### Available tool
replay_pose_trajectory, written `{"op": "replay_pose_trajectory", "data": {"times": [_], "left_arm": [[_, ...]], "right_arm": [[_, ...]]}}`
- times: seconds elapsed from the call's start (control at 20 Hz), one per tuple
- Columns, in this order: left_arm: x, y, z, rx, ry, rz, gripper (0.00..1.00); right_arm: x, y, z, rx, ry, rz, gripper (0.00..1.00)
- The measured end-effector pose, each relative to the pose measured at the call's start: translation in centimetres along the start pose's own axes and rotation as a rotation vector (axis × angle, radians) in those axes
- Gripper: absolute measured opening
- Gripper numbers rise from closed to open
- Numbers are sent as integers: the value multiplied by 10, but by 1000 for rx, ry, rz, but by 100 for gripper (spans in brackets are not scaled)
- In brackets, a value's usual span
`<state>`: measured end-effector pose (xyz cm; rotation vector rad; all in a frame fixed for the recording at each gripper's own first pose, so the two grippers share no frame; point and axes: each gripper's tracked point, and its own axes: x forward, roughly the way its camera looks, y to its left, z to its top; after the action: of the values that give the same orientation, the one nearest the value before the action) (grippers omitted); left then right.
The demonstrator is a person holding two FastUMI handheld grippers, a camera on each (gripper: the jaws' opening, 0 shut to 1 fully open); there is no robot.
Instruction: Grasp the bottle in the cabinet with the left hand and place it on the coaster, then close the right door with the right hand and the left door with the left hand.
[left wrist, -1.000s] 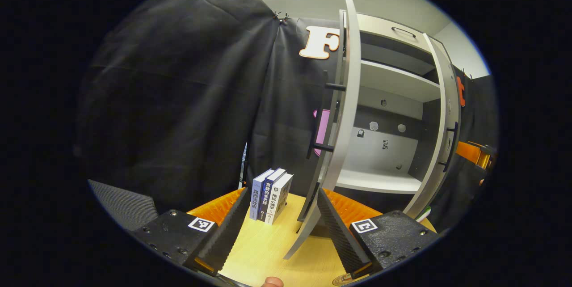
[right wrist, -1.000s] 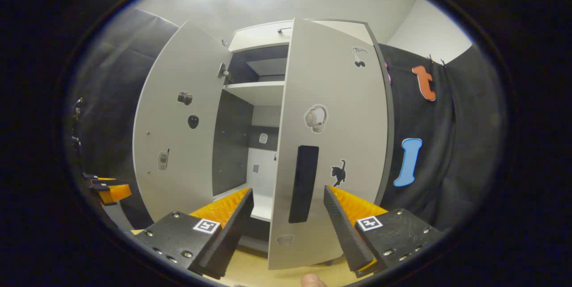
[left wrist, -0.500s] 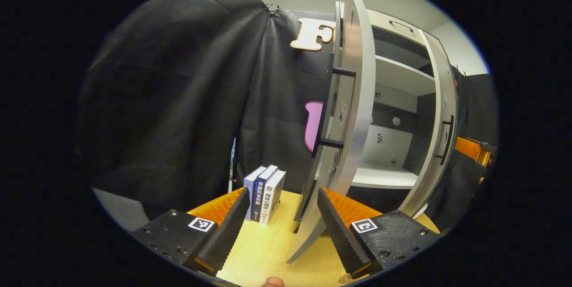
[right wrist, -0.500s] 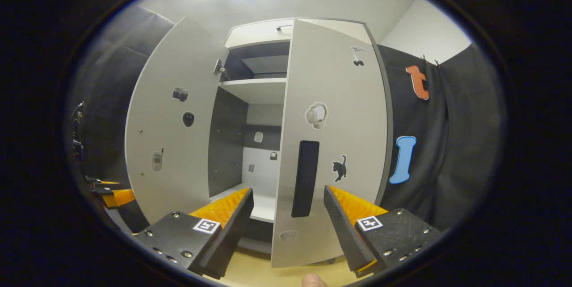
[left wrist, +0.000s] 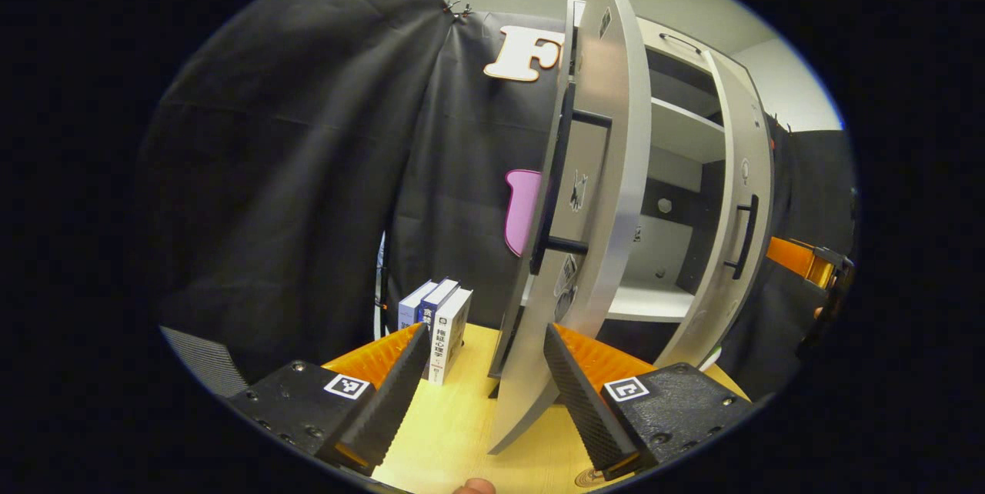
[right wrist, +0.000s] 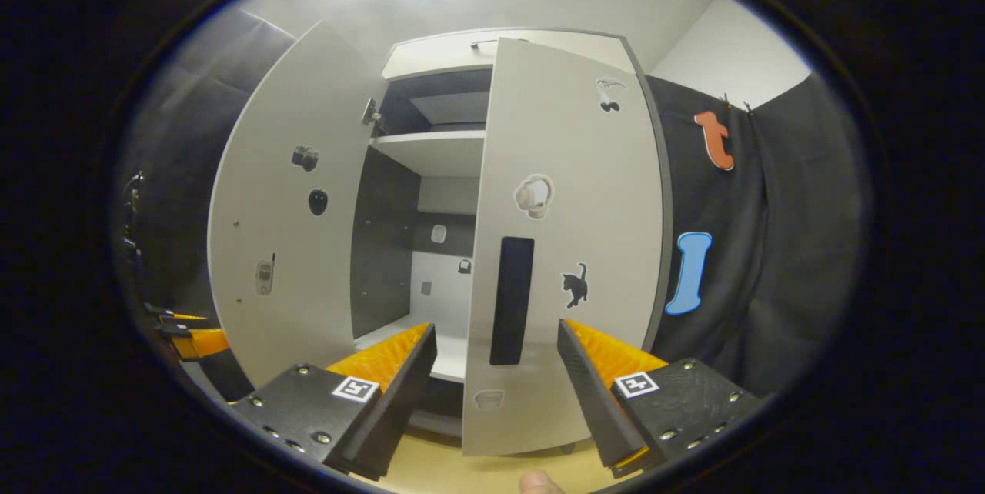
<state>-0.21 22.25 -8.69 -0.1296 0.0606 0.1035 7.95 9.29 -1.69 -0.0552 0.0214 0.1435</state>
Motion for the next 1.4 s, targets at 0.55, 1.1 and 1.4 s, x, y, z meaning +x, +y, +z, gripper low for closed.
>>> {"op": "replay_pose_trajectory", "data": {"times": [0.55, 1.1, 1.4], "left_arm": [[9, -65, -11, 60, 18, -104, 95], [21, -106, -17, 51, 35, -188, 95], [24, -117, -18, 41, 37, -218, 95]], "right_arm": [[-10, -32, 5, -13, -7, -31, 96], [-14, -58, 2, -20, -2, -78, 96], [-13, -65, 3, -20, -4, -93, 96]]}}
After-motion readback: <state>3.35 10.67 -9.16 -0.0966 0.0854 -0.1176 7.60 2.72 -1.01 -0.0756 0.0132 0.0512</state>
